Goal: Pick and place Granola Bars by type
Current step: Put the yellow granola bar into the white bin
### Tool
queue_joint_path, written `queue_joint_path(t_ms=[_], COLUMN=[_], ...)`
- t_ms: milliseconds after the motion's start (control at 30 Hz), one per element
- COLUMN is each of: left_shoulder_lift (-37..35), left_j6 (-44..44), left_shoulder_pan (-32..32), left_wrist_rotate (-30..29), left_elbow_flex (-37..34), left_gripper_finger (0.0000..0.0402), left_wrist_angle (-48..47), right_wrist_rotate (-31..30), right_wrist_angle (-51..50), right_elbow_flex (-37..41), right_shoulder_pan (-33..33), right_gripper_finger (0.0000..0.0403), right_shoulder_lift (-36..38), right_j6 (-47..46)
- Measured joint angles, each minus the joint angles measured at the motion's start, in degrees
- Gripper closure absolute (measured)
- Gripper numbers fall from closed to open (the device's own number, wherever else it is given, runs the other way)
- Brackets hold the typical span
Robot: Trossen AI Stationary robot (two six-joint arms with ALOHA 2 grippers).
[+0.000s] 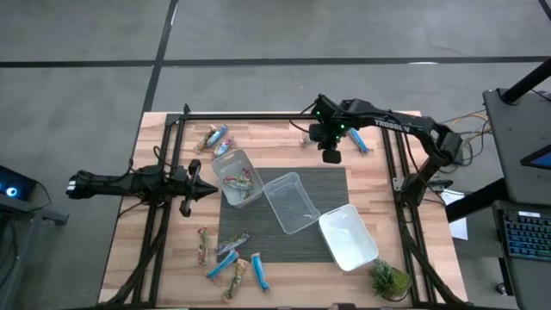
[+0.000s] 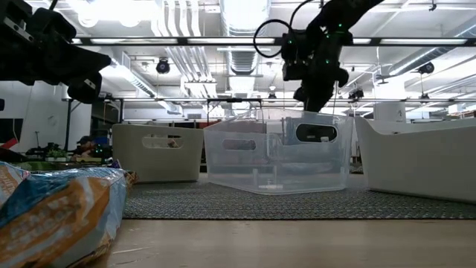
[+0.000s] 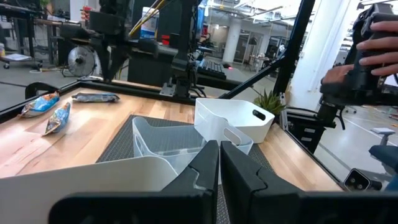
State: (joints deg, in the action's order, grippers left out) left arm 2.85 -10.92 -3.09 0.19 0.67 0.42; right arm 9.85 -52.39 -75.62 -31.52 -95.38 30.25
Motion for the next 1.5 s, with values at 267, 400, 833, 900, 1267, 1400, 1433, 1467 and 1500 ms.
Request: queue_joint_path(t_ms=[267, 400, 833, 900, 1267, 1400, 1433, 1467, 1500], left_shoulder_lift=[-0.01, -0.01, -0.02, -0.02, -0.01, -0.01, -0.01, -0.02, 0.0], left_j6=[0.0, -0.01, 0.0, -0.01, 0.0, 0.0, 0.0, 0.0, 0.0], left_shoulder_pan=[0.0, 0.02, 0.0, 0.02, 0.01, 0.02, 0.01, 0.02, 0.02], left_wrist_rotate=[0.0, 0.0, 0.0, 0.0, 0.0, 0.0, 0.0, 0.0, 0.0], left_elbow_flex=[0.0, 0.0, 0.0, 0.0, 0.0, 0.0, 0.0, 0.0, 0.0], left_gripper_finger=[0.0401, 0.0401, 0.0401, 0.0401, 0.0401, 0.0401, 0.0401, 0.0401, 0.0401], left_wrist_angle=[0.0, 0.0, 0.01, -0.01, -0.01, 0.01, -0.01, -0.01, 0.0], right_wrist_rotate=[-5.22, -8.46, -11.57, -11.55, -10.98, -9.61, -9.54, -9.42, -9.28], right_wrist_angle=[0.34, 0.47, 0.64, 0.74, -0.41, -1.89, -2.02, -2.28, -2.62], right_elbow_flex=[-2.66, -2.92, -2.92, -2.92, -7.08, -9.46, -9.99, -10.51, -11.04], right_shoulder_pan=[-2.61, -2.83, -2.7, -2.57, -2.62, -2.9, -2.94, -3.02, -3.05], right_gripper_finger=[0.0315, 0.0269, 0.0159, 0.0152, 0.0155, 0.0161, 0.0162, 0.0163, 0.0164], right_shoulder_lift=[-1.42, -1.82, -4.45, -4.45, -4.84, -7.03, -7.69, -8.42, -9.05], right_j6=[2.34, 5.31, 9.11, 9.86, 10.27, 10.44, 10.55, 11.22, 11.95])
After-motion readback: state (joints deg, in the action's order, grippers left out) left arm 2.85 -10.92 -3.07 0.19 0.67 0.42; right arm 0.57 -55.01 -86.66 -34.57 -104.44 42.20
